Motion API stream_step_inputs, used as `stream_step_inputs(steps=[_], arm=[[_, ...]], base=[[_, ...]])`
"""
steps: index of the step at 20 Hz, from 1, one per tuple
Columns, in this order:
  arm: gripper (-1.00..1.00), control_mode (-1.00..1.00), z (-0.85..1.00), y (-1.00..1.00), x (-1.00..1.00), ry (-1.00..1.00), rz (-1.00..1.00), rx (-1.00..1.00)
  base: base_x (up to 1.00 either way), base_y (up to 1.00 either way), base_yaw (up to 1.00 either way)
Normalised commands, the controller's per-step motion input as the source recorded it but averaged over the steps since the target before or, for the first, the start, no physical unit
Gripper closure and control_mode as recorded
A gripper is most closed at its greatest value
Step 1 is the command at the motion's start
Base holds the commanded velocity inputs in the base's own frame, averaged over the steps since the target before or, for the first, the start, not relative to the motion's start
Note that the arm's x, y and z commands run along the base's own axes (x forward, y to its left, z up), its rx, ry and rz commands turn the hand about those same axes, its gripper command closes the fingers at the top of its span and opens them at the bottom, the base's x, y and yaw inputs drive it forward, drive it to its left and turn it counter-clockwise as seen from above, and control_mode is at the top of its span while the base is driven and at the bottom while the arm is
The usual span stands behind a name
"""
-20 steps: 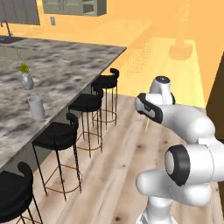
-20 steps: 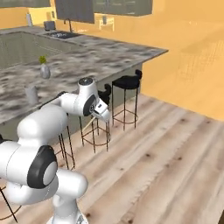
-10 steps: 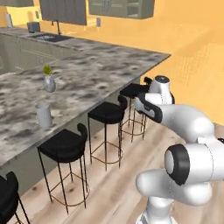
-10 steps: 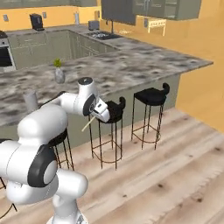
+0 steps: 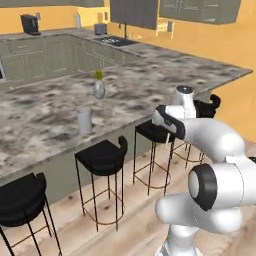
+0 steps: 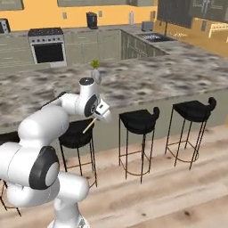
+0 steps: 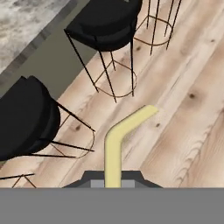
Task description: Take a straw from the drawer in front and place it inside the glass cup on the dining counter.
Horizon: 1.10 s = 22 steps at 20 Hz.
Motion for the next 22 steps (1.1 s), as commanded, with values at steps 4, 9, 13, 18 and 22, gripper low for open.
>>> stream_step_inputs(steps=[4,9,13,18,22], arm=[[1.0,1.0,0.0,0.0,0.0,0.0,0.0,0.0],[1.0,1.0,0.0,0.0,0.0,0.0,0.0,0.0],[1.0,1.0,0.0,0.0,0.0,0.0,0.0,0.0],[1.0,1.0,0.0,0.0,0.0,0.0,0.0,0.0],[1.0,1.0,0.0,0.0,0.0,0.0,0.0,0.0]], base=[[0.19,-0.04,0.49],[0.68,-0.31,0.41],[0.86,-0.32,0.22],[0.76,-0.31,0.28],[0.81,-0.15,0.28]])
